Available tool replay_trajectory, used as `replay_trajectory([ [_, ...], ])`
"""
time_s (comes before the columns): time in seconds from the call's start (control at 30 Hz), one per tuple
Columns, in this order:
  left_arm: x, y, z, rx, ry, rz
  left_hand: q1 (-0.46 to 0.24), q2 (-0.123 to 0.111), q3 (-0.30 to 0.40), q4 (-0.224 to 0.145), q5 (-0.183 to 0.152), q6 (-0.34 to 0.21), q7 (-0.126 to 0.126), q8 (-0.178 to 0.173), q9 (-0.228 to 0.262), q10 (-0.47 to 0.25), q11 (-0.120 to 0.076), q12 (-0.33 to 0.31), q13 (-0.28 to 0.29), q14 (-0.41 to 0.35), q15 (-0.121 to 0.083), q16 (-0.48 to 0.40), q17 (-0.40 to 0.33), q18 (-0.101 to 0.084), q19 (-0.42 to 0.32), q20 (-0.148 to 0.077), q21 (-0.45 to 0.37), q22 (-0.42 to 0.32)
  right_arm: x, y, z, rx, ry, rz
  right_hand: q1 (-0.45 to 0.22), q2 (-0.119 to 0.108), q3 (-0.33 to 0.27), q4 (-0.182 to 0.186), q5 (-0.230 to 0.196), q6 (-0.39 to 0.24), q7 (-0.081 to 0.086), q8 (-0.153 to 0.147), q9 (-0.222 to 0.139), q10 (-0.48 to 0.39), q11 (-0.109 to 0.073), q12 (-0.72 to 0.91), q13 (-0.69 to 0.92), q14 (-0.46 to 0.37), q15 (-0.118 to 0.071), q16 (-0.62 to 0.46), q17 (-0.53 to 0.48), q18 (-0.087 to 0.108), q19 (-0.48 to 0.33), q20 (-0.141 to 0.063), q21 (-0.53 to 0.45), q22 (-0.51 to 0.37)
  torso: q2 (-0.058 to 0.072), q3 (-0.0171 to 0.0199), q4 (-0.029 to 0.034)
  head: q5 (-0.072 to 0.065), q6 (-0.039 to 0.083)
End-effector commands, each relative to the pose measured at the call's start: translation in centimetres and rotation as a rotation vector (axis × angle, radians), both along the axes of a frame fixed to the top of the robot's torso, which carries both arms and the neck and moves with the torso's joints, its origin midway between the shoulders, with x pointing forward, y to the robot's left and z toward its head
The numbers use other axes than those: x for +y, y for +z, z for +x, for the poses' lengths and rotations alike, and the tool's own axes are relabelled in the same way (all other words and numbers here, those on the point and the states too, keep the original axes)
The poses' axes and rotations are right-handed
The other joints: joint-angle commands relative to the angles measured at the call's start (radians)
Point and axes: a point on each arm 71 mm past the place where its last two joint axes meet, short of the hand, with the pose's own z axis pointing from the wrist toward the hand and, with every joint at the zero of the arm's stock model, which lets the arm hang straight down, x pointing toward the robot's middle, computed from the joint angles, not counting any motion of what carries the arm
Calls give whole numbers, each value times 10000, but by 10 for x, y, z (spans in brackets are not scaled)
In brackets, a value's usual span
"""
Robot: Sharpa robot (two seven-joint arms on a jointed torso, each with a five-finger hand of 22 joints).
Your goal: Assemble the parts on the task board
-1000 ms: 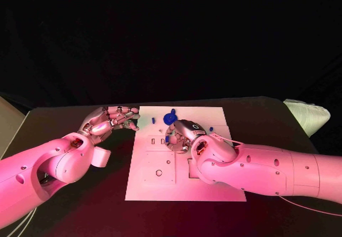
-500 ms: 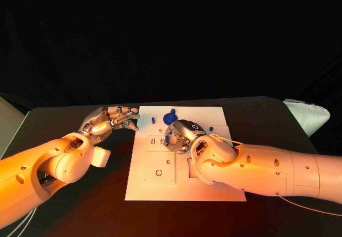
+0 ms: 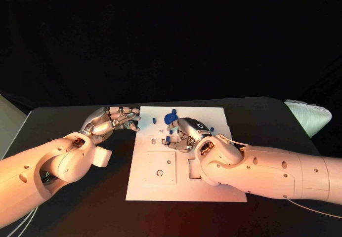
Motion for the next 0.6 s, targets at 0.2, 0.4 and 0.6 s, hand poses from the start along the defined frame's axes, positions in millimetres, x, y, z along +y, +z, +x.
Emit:
replay_trajectory([
  [0.2, -3, -7, 3, 200, -14, 1208, -177, -112, -608, 105, 57, -136, -52, 374, 271, 140, -228, 1711, 1112, 436, -225, 1503, 811, 124, 345, -243, 744, 416, -11, 17, -1, -805, 340, 1699, 231, 154, -304, 287, 97, 109, -11, -14, 2, 312, 30, -21, 1998, 993, 52, -6, 2434, -68, 1047, 56, 44, 2632, -33, 22, -30, 9, 92],
  [0.4, -7, -15, 7, 542, -35, 2210, -172, -96, -890, 514, 35, -564, -213, 2152, 1235, -1480, -408, 5983, 4129, 1740, -436, 5286, 3745, 120, 935, -554, 2810, 1657, -28, 24, 11, -77, 325, 3070, 378, 497, 24, 243, 713, 391, -105, 176, 60, 202, -64, -123, 1910, 926, -34, -126, 2175, -68, 1047, -16, 44, 2632, -109, 66, -53, 63, 70],
  [0.6, -14, -17, 15, 742, -131, 3572, -187, -177, -781, 894, 54, -1146, -383, 4060, 2315, -2077, -556, 8658, 5597, 3444, -544, 7743, 7022, -288, 2364, -632, 5660, 4952, -51, 37, 34, 690, 88, 4067, 533, 564, 322, 201, 986, 436, -117, 262, 78, 180, -80, -132, 1900, 943, -52, -100, 2237, -68, 1047, -39, 44, 2632, -244, 126, -99, 130, 96],
])
